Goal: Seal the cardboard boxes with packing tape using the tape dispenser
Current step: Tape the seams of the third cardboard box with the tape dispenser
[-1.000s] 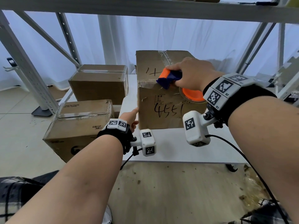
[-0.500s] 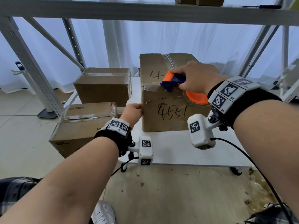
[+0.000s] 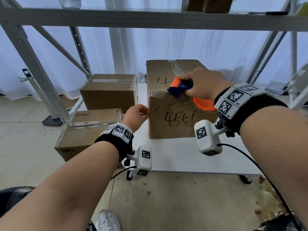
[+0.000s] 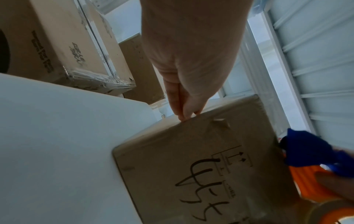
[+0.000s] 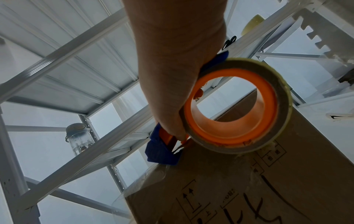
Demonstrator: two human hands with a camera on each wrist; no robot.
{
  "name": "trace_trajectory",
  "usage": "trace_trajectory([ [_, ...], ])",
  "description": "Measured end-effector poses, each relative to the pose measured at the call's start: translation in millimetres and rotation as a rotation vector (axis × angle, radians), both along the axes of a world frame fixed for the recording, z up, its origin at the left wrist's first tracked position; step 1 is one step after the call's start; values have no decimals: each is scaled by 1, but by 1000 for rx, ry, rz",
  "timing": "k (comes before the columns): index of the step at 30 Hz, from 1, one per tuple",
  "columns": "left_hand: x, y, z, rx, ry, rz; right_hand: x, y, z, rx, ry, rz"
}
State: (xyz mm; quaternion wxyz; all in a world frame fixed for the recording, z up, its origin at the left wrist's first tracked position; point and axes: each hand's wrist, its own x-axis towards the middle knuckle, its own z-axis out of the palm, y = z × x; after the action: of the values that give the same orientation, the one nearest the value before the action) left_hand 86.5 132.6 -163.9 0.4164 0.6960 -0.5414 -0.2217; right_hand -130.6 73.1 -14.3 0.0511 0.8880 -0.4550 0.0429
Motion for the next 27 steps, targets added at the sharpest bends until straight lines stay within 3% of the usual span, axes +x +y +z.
trace_trajectory([
  [7, -7, -8, 3, 177, -341, -10, 2, 0, 1, -4, -4, -2],
  [13, -4, -12, 11, 157, -334, -2, 0, -3, -1, -9, -8, -9],
  [23, -4, -10, 47, -114, -288, -21, 1, -7, -2, -9, -1, -3],
  [27, -1, -11, 62, -116, -453, -115, 2, -8, 0, -6, 11, 11],
])
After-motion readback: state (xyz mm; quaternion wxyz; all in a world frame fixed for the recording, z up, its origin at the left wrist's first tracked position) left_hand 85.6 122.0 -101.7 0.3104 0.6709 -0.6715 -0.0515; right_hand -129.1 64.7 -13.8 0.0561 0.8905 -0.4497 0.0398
